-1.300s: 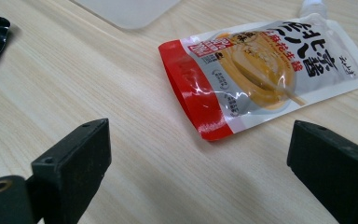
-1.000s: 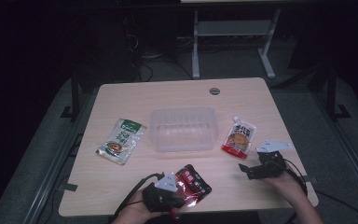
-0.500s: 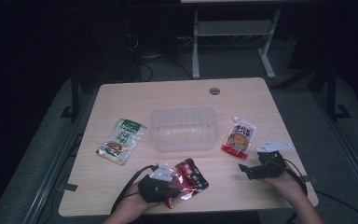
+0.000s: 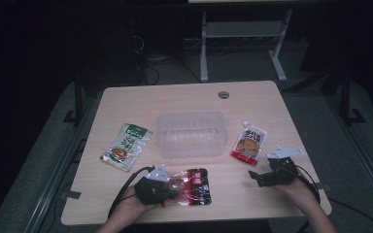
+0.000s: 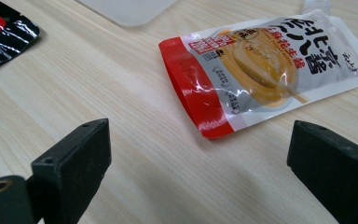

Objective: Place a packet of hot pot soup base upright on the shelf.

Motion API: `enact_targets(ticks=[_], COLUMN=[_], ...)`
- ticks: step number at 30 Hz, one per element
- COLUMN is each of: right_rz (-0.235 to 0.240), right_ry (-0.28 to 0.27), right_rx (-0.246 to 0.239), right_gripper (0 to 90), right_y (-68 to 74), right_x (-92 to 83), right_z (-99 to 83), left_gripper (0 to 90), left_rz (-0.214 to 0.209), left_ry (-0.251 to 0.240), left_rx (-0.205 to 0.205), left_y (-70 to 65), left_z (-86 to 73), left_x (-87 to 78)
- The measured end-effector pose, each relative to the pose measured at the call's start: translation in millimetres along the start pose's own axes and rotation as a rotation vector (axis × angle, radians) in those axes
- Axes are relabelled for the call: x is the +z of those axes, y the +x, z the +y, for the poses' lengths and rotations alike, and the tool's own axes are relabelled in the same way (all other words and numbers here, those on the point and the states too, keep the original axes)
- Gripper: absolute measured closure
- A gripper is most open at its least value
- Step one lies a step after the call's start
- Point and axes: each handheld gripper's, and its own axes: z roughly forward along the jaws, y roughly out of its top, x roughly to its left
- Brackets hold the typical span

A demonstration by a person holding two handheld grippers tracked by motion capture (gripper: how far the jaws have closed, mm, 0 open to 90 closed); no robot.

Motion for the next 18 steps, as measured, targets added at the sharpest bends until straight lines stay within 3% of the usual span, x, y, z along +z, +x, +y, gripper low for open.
enact_targets(ticks=[4,8,11,16,18], right_rz=[0.000,0.001,0.002,0.025,0.033], right_ry=[0.001,-0.002,-0.003,-0.014,-0.018], right_rx=[-0.001,0.003,-0.002,-0.026,-0.027], right_gripper=[5.8,5.8,6.1,6.2,6.2], right_y=[-0.7,-0.7,1.5,10.9,12.5], right_x=[1.0,1.2,0.5,-3.8,-4.0], right_z=[0.9,2.0,2.3,5.7,6.2], left_gripper=[89.5,88.6,88.7,88.4,88.4], left_rz=[-0.009,-0.023,-0.001,0.022,0.022], left_ry=[-0.010,-0.041,-0.056,-0.100,-0.100], left_rx=[-0.010,0.005,0.025,0.046,0.051], left_y=[1.8,2.1,6.8,28.6,31.3], left_z=[-0.9,1.3,2.9,-2.6,-3.1], left_x=[-0.8,-8.3,-18.3,-34.6,-35.4])
